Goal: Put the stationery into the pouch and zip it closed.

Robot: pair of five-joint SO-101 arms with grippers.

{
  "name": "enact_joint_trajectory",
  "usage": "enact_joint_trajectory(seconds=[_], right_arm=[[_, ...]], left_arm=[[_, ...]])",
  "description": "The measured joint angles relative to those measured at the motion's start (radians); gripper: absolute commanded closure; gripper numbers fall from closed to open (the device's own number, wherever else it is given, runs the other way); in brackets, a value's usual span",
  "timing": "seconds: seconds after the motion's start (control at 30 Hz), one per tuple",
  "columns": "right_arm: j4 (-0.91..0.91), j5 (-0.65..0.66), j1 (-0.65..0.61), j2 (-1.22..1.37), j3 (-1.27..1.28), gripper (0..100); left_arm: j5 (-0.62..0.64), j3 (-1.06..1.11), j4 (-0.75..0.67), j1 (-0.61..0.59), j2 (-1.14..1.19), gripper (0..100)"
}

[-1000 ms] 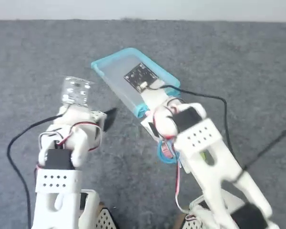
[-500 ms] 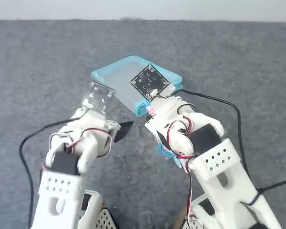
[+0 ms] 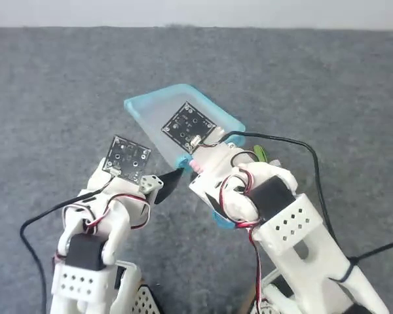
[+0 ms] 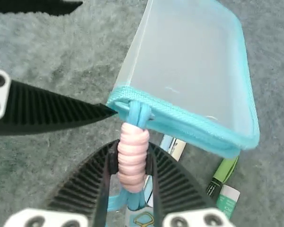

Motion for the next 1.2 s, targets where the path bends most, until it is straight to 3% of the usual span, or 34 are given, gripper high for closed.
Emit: enact_joint_trajectory(seconds=[0.93,1.2], right_arm=[[0.028,0.0,0.0,-0.014,-0.002,99.2],[0.028,0.0,0.0,-0.014,-0.002,99.2]], left_arm=[[0.0,0.071,-0.1,0.011,0.0,66],[0.002,0.071,-0.169,0.04,0.161,66]])
